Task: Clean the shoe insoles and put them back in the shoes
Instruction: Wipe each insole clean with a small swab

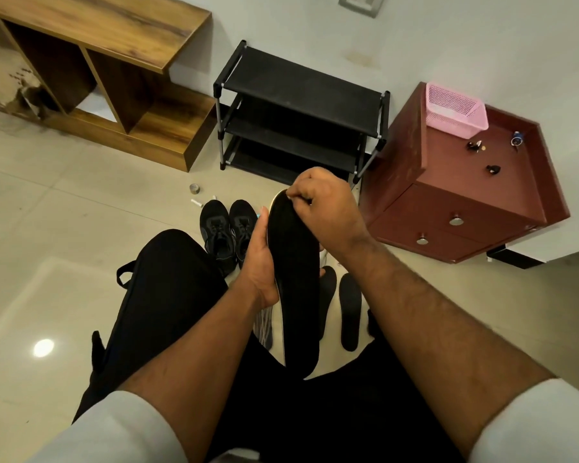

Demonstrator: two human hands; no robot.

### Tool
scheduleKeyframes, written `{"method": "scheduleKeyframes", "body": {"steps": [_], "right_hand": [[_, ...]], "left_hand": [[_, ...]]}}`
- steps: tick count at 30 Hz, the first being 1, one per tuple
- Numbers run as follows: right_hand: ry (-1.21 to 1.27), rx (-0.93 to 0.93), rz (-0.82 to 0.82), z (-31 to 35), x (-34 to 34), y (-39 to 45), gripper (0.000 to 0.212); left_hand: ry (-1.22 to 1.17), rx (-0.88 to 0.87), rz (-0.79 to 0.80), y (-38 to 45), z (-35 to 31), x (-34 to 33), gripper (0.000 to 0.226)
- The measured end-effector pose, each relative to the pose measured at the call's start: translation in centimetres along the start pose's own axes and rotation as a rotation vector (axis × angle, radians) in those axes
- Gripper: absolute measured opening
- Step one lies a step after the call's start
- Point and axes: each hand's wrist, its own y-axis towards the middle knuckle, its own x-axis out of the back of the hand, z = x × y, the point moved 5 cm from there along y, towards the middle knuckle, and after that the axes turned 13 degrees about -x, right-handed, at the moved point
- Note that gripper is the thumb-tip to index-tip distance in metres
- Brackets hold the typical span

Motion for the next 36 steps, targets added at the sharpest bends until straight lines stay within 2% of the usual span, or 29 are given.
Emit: {"method": "scheduleKeyframes", "body": {"steps": [6,10,17,22,26,31,34,36], "right_hand": [[-0.003,0.095,0.110,1.1,-2.1,-4.3,0.014],[0.004,0.133,0.194,0.9,-2.8,-7.0,0.015],[-0.093,0.198,0.128,1.9,-1.6,-2.6,0.015],[-0.131,0.143,0.087,0.6,-0.4,0.3,0.017],[-0.131,0.145,0.130,-0.8,-1.2,-2.5,0.013],[-0.186,0.226,0.277,-2.0,-2.3,-6.5,0.014],[-0.120,0.196,0.286,-2.1,-1.3,-5.1,0.011],[-0.016,0.121,0.200,-2.0,0.0,-3.1,0.010]], "left_hand": [[-0.013,-0.028,-0.101,0.1,-0.7,0.7,0.082],[-0.016,-0.032,-0.111,0.6,-0.9,0.9,0.085],[-0.018,-0.048,-0.100,0.2,-0.4,0.2,0.073],[-0.022,-0.054,-0.018,0.4,-0.2,0.1,0.084],[-0.035,-0.084,-0.075,0.5,-0.9,0.4,0.080],[-0.069,-0.095,-0.124,1.0,-1.1,1.3,0.094],[-0.092,-0.091,-0.107,1.1,-0.8,1.1,0.089],[-0.103,-0.068,-0.100,0.9,-0.6,0.6,0.084]]}}
